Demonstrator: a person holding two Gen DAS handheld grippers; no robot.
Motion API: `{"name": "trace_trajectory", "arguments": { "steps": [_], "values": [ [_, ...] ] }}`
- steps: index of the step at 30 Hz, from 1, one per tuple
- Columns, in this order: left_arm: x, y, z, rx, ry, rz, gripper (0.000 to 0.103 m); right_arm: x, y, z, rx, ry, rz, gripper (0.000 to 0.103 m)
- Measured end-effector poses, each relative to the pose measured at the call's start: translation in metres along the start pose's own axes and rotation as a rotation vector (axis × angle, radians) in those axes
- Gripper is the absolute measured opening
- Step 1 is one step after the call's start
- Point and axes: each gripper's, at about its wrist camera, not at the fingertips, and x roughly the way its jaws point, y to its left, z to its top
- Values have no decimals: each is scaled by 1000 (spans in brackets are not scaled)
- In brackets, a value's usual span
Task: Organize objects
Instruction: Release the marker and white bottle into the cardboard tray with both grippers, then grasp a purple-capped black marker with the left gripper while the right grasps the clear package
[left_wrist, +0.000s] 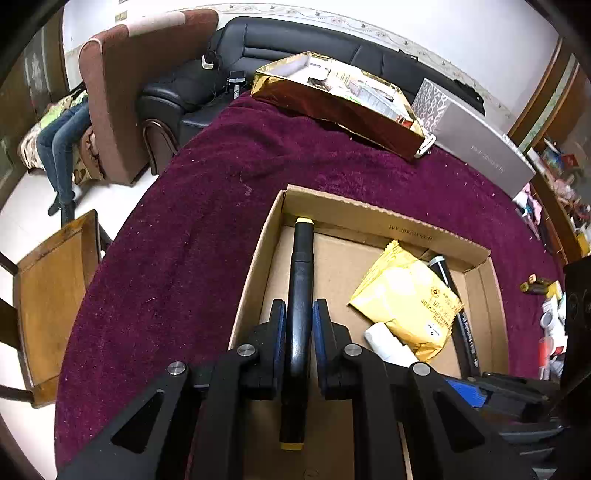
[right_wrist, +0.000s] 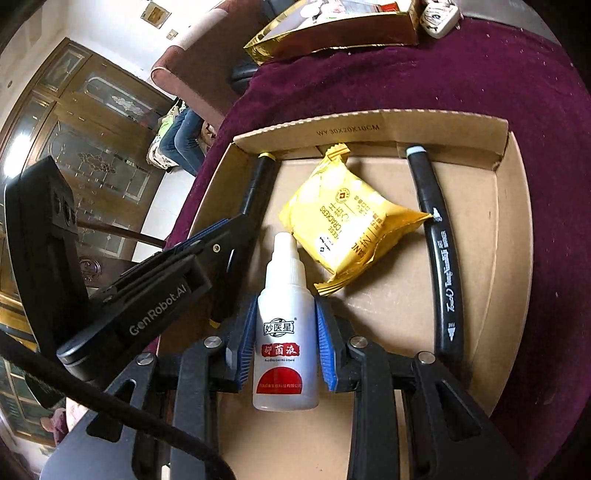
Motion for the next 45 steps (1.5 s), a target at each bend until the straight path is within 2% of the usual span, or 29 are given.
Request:
{"name": "trace_trajectory", "arguments": {
  "steps": [2,4,6,7,14,17,19,21,23,24,25,26,27,28,30,35,40,45],
  "values": [
    [-2,3,0,-25,1,-21,14,1,5,-1,-37,-9,-24,29],
    [-6,6,1,-46,-3,-42,16,0,11,-3,-67,-25,-49,35],
    [-12,8,0,-64,-8,-62,18,-4,15,-5,-87,-41,-56,55],
    [-15,8,1,-70,-13,-73,20,-7,17,-5,-97,-51,-62,58],
    [-48,-2,-8,-64,-39,-125,31,-59,29,-23,-175,-175,-120,61],
    [-66,-18,-14,-13,-62,-171,31,-94,27,-38,-203,-256,-177,61],
    [-76,-33,-17,30,-89,-193,31,-123,26,-51,-225,-338,-248,60],
    [-85,-56,-19,72,-109,-227,31,-155,26,-67,-249,-440,-326,65],
    [-91,-76,-22,95,-116,-269,31,-183,25,-84,-251,-551,-403,87],
    [-94,-90,-24,109,-117,-304,31,-202,20,-98,-240,-627,-437,89],
    [-95,-101,-26,122,-113,-331,32,-212,14,-105,-232,-660,-447,91],
    [-95,-116,-28,139,-104,-360,35,-218,8,-111,-221,-676,-451,98],
    [-95,-128,-30,153,-96,-380,38,-226,-8,-115,-184,-655,-466,103],
    [-94,-143,-34,170,-85,-405,43,-228,-20,-115,-154,-624,-475,103],
    [-92,-168,-40,202,-67,-431,44,-234,-52,-122,-78,-574,-457,103],
    [-77,-225,-62,270,12,-468,44,-262,-116,-154,89,-572,-416,103],
    [-67,-252,-81,296,60,-446,44,-284,-185,-178,260,-578,-380,103],
    [-58,-260,-98,320,88,-371,44,-300,-242,-194,393,-584,-366,103]
  ]
}}
